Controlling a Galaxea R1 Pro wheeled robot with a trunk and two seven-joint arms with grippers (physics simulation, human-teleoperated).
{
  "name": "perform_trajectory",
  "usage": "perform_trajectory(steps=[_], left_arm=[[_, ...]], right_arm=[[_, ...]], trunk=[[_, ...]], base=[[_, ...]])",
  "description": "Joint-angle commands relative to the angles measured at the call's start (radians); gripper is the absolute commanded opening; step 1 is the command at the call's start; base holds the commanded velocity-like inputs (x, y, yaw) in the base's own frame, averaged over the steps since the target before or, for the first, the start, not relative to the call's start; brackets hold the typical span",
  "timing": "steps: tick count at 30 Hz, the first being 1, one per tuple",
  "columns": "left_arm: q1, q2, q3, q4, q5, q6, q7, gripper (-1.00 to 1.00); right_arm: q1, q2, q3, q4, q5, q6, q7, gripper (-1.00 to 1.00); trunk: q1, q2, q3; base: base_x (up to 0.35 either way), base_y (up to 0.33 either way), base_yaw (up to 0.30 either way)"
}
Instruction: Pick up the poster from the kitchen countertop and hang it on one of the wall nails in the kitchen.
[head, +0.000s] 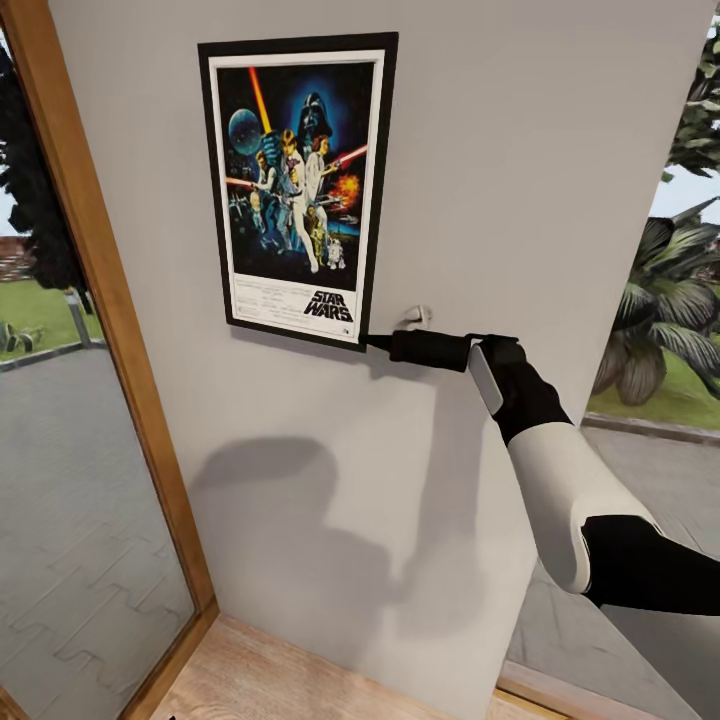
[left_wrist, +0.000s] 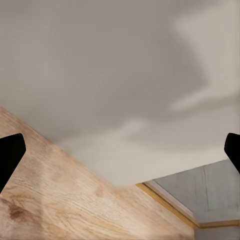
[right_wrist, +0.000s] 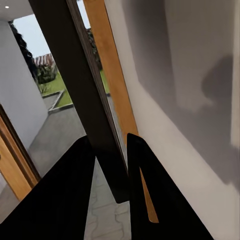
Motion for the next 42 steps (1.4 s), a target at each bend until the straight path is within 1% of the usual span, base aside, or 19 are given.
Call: perform_trajectory(steps=[1,42], left_arm=[[-0.001,0.0,0.008,0.001,-0.008,-0.006,-0.002,1.0],[-0.001,0.0,0.008,0.001,-0.008,-0.006,-0.002,1.0]], right_arm=[[0.0,0.0,-0.002,0.048,0.007,0.009,-0.02,-1.0],[0.0,0.0,-0.001,0.049,0.007,0.004,-0.021,-1.0]], trunk=[[0.001,0.001,0.0],[0.001,0.001,0.0]], base=[[0.0,0.0,0.0],[0.0,0.0,0.0]])
